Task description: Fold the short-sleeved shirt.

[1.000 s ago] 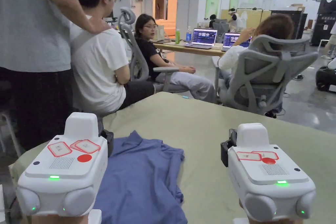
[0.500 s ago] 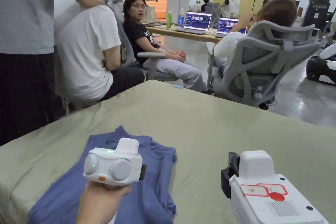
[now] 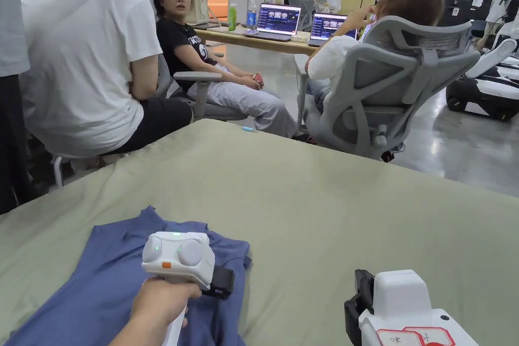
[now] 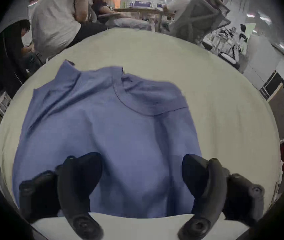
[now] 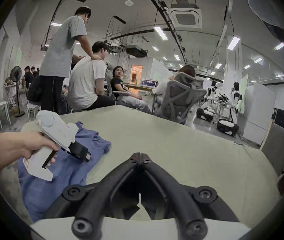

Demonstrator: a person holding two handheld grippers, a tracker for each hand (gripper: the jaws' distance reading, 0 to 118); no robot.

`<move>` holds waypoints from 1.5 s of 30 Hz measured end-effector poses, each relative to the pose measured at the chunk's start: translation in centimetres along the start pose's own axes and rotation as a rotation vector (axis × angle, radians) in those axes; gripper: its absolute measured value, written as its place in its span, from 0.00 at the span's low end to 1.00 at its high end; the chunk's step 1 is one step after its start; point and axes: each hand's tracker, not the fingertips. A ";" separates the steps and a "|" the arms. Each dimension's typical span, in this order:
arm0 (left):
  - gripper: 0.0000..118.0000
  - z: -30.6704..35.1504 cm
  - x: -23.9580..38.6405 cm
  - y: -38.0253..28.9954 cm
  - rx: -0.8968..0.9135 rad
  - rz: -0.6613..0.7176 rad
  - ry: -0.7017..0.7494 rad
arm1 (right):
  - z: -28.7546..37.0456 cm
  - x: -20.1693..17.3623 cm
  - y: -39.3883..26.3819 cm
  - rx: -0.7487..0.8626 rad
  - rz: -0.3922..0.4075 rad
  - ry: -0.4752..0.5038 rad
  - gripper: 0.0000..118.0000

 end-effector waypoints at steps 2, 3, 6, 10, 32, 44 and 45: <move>0.76 -1.6 0.3 -0.8 -0.050 -0.002 -0.029 | -0.1 0.3 -0.4 -0.008 0.004 -0.012 0.00; 0.73 -1.8 0.8 -1.4 -0.058 -0.061 0.010 | -0.2 0.5 -0.5 -0.012 0.002 -0.014 0.00; 0.49 -0.3 1.1 -1.1 -0.020 -0.087 0.019 | 0.1 1.2 -0.8 -0.020 -0.005 -0.026 0.00; 0.05 1.2 1.6 -0.8 -0.001 -0.107 0.023 | 1.6 3.1 -0.9 -0.017 -0.028 -0.059 0.00; 0.05 18.5 57.2 -9.6 0.145 -0.590 -0.808 | 27.6 28.3 -6.7 -0.017 -0.132 -0.637 0.00; 0.31 8.4 67.7 -21.2 0.020 -0.699 -0.677 | 31.5 34.7 -13.3 -0.110 -0.204 -0.729 0.00; 0.58 8.9 67.2 -20.8 0.052 -0.677 -0.690 | 31.4 34.6 -13.2 -0.112 -0.208 -0.723 0.00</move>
